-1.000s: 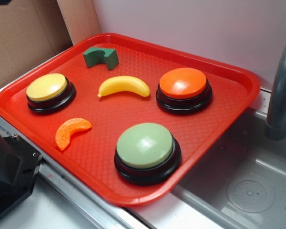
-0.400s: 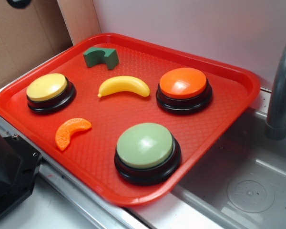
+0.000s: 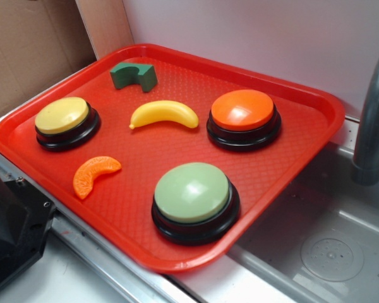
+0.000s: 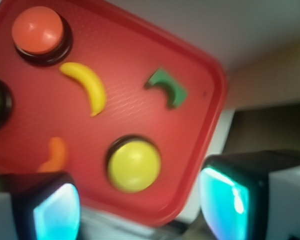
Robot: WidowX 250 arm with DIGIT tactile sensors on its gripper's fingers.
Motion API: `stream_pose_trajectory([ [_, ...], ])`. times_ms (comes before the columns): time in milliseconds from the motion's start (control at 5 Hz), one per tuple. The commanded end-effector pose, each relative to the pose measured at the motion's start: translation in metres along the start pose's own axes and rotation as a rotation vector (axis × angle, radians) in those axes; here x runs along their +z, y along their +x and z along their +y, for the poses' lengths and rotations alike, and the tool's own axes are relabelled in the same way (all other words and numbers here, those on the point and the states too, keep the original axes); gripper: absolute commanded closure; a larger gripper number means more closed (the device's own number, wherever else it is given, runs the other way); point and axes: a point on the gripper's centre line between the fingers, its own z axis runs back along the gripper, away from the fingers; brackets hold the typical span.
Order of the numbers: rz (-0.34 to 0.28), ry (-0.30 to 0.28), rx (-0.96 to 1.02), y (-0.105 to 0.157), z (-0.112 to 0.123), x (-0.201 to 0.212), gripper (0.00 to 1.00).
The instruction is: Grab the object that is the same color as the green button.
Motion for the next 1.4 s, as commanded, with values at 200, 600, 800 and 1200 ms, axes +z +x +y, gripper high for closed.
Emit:
stream_pose_trajectory([
  [200,0.085,0.070,-0.474,0.071,0.034,-0.091,0.00],
  [600,0.137,-0.045,-0.631,0.086,0.023,-0.132,0.00],
  [800,0.190,-0.056,-0.652,0.085,0.024,-0.153,0.00],
  [1200,0.241,-0.130,-0.679,0.075,0.031,-0.179,0.00],
])
